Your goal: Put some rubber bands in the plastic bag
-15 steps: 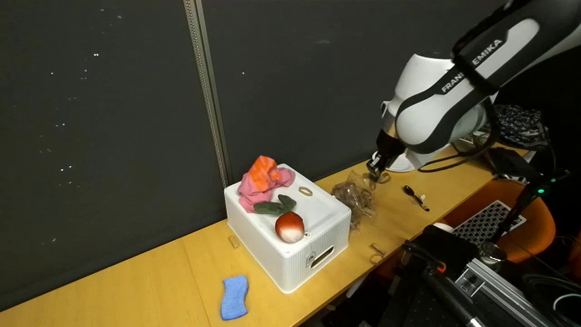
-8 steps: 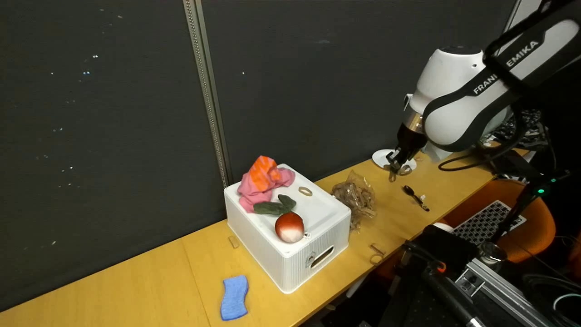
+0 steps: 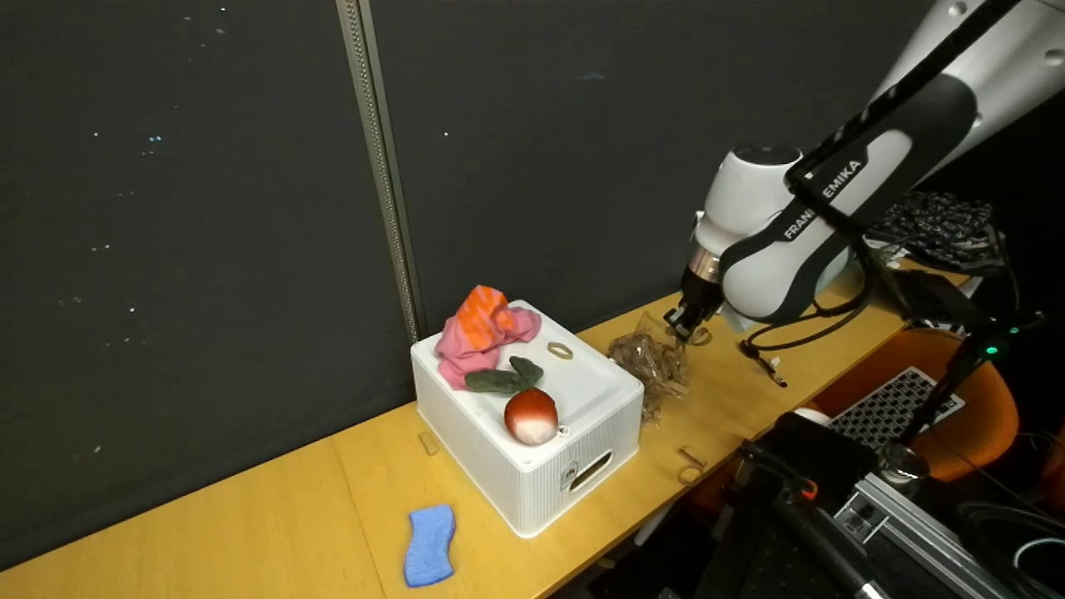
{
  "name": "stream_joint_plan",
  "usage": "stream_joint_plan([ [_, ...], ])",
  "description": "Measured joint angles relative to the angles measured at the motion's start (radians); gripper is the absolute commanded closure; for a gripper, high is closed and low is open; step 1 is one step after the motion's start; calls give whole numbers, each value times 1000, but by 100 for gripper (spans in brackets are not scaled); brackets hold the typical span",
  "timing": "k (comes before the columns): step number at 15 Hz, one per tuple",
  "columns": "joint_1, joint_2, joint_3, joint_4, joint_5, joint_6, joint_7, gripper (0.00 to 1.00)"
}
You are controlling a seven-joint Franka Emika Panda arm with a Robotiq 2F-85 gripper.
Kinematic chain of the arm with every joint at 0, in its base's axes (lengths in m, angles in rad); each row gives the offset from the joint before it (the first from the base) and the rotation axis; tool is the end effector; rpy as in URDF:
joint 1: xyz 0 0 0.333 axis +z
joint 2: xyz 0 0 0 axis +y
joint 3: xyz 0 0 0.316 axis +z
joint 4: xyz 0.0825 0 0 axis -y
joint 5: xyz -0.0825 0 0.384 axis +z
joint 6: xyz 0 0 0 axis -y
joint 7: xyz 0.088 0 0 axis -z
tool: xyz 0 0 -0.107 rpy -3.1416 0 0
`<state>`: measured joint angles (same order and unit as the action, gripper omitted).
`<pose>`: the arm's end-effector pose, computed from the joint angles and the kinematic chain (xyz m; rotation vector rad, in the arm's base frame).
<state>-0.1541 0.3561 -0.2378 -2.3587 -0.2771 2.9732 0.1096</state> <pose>0.4984 -0.1885 0.2067 2.9106 -0.3048 0.3392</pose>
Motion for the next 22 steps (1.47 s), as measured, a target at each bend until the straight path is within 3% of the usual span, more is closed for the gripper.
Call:
stream_joint_plan([
  [6, 33, 146, 2, 146, 75, 12, -4, 99],
  [10, 32, 211, 42, 212, 118, 19, -32, 99],
  [11, 30, 225, 54, 223, 127, 30, -44, 92],
  [12, 28, 237, 65, 231, 132, 35, -53, 71],
  [15, 12, 242, 94, 232, 147, 53, -87, 61],
  [22, -76, 149, 133, 184, 152, 33, -184, 11],
])
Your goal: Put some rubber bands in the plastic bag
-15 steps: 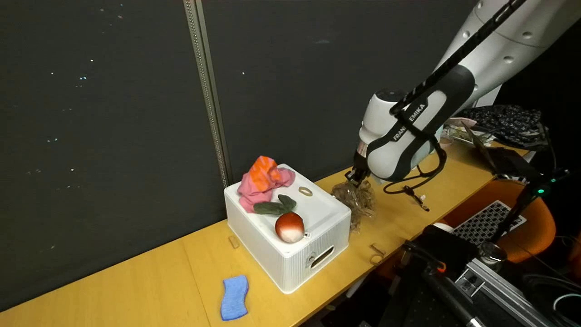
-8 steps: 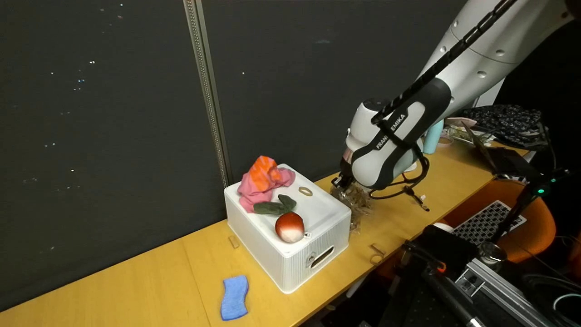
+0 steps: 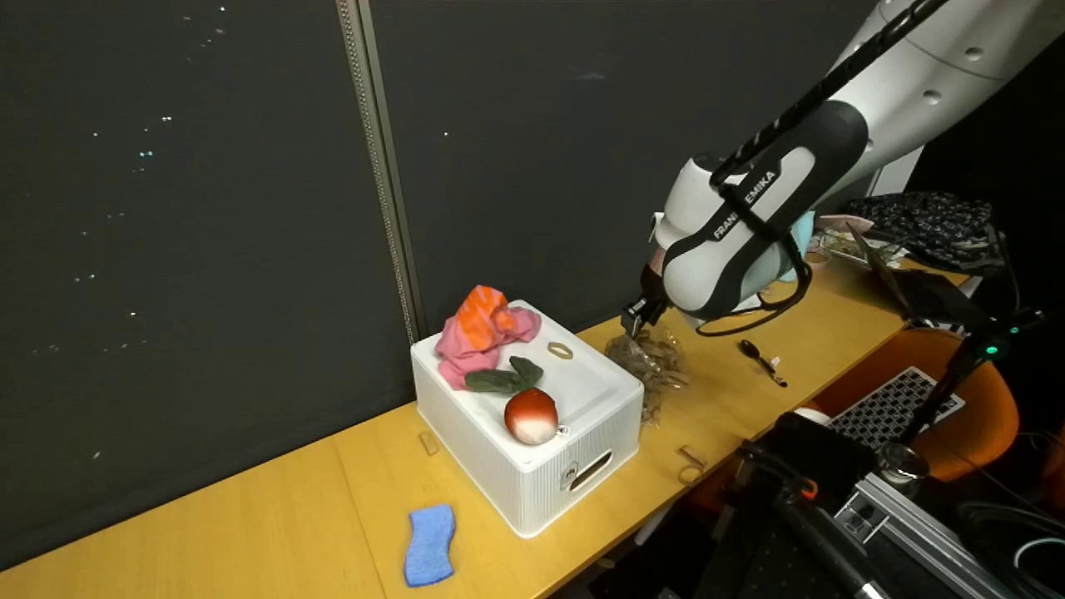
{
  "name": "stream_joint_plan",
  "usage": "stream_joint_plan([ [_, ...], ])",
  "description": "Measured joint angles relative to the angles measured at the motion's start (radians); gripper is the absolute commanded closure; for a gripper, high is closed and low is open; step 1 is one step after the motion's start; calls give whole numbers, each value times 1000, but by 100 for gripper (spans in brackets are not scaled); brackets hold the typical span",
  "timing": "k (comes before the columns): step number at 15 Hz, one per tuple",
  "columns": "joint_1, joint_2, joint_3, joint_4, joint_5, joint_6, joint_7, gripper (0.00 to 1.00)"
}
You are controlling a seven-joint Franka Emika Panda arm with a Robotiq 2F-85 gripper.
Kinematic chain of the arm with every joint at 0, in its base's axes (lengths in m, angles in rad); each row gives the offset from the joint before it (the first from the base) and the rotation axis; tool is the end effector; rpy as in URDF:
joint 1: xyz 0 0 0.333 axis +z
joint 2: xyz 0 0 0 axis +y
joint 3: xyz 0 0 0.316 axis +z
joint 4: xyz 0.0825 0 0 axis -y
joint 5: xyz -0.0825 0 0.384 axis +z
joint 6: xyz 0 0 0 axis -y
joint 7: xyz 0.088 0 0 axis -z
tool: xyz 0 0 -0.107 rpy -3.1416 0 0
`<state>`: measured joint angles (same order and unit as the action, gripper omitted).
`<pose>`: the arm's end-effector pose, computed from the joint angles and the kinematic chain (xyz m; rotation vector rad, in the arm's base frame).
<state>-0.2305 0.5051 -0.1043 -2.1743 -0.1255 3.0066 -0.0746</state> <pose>0.5582 -0.1841 0.1905 2.9533 -0.1734 0.4514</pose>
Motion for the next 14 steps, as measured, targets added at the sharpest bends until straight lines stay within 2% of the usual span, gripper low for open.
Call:
stream_joint_plan([
  [2, -39, -32, 24, -12, 23, -36, -25, 0],
  [4, -85, -73, 74, -19, 73, -90, -69, 0],
  [7, -142, -157, 181, -21, 205, -213, -172, 0],
  [10, -131, -226, 217, -15, 308, -270, -250, 0],
  [14, -106, -208, 222, 34, 372, -268, -341, 0],
])
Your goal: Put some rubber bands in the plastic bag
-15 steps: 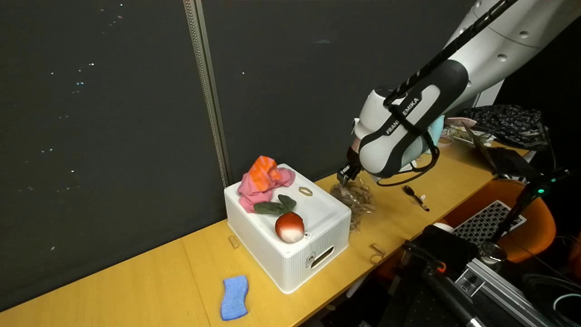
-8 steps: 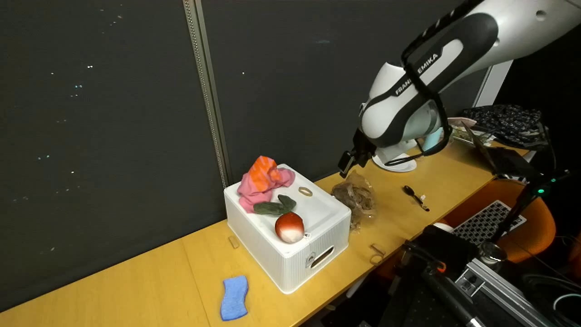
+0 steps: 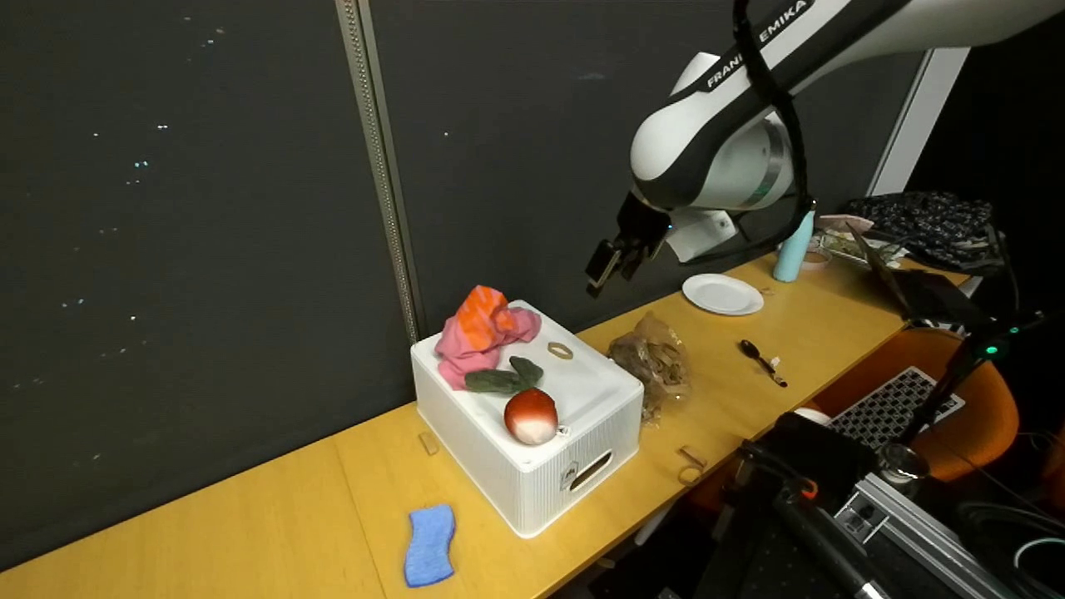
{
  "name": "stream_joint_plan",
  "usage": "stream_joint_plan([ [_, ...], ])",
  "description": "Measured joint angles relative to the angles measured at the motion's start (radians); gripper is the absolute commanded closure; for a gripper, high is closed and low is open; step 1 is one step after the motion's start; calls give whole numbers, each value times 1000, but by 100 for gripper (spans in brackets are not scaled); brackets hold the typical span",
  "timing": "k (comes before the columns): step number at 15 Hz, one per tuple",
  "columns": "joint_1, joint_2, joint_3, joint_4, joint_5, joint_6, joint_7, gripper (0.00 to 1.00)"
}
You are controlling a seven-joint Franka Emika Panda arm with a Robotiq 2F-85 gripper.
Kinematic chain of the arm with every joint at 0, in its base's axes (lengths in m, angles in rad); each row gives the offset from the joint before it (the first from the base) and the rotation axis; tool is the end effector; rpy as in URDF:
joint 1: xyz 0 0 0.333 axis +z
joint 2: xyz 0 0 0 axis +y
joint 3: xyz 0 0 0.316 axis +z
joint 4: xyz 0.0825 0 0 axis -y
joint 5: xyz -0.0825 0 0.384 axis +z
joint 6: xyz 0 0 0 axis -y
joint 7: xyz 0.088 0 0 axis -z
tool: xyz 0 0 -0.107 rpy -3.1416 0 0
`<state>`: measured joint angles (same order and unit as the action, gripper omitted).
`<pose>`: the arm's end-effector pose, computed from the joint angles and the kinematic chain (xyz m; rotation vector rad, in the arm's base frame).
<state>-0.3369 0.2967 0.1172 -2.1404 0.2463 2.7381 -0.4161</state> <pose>0.5809 -0.1413 0.2959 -3.0370 0.0397 -0.5118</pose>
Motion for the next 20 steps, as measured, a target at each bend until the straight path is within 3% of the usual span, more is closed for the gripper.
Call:
stream_joint_plan([
  [5, 2, 142, 12, 88, 7, 59, -85, 0],
  [14, -35, 327, 121, 160, -13, 175, -165, 0],
  [20, -40, 408, 103, 203, -82, 230, -136, 0],
])
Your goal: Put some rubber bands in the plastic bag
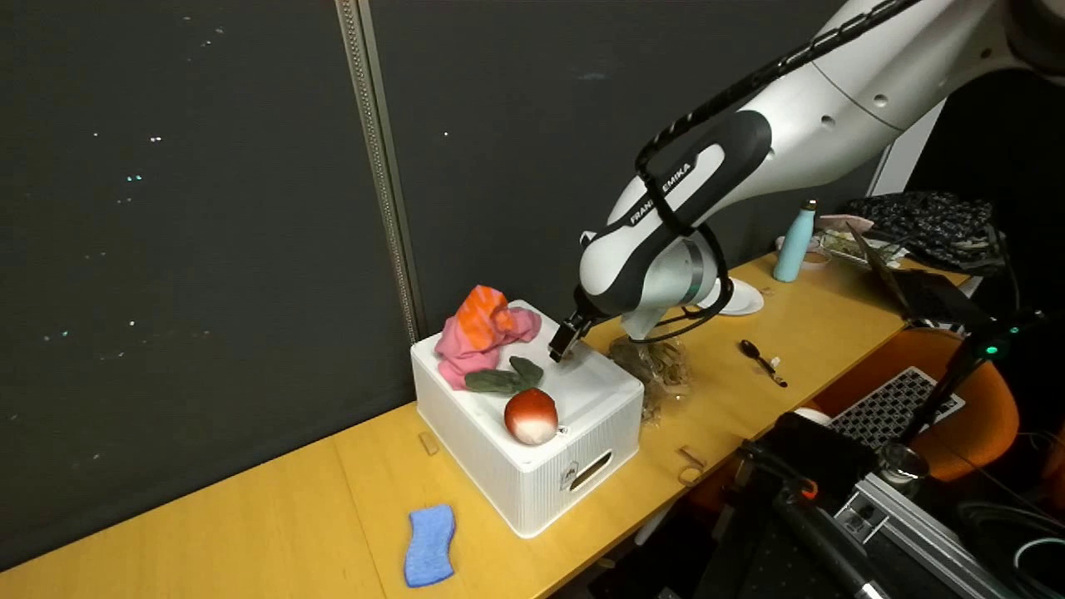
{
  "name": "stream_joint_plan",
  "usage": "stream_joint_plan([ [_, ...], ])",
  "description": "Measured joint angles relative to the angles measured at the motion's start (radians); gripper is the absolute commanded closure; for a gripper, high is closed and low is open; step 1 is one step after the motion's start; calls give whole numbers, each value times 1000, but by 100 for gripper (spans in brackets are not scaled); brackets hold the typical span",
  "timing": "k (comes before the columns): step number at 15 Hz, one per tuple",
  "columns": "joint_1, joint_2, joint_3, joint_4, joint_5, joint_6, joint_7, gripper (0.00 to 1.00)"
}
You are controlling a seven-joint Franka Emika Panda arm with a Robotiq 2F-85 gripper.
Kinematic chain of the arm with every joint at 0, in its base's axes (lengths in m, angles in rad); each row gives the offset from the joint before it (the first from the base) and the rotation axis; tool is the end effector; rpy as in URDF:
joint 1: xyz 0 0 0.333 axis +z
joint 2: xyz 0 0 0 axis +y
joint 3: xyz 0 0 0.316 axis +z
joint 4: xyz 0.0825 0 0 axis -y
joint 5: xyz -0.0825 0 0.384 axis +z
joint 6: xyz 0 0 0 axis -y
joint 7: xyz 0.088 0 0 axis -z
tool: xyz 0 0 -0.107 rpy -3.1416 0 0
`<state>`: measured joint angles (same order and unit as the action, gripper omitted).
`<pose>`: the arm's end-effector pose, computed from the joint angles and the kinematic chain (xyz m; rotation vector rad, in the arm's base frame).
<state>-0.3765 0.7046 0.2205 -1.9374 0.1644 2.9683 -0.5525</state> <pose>0.6320 -0.1188 0.1571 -3.0168 -0.2472 -0.5746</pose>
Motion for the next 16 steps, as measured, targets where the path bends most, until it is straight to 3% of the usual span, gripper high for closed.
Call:
stream_joint_plan([
  [2, -1, 24, -7, 18, -29, 17, 22, 0],
  [3, -2, 33, -10, 26, -42, 20, 33, 17],
  [4, -4, 40, -11, 34, -56, 23, 44, 22],
  [5, -6, 44, -12, 38, -64, 28, 53, 35],
  [13, -16, 59, -14, 49, -90, 48, 88, 97],
  [16, -23, 59, -14, 49, -96, 51, 94, 100],
])
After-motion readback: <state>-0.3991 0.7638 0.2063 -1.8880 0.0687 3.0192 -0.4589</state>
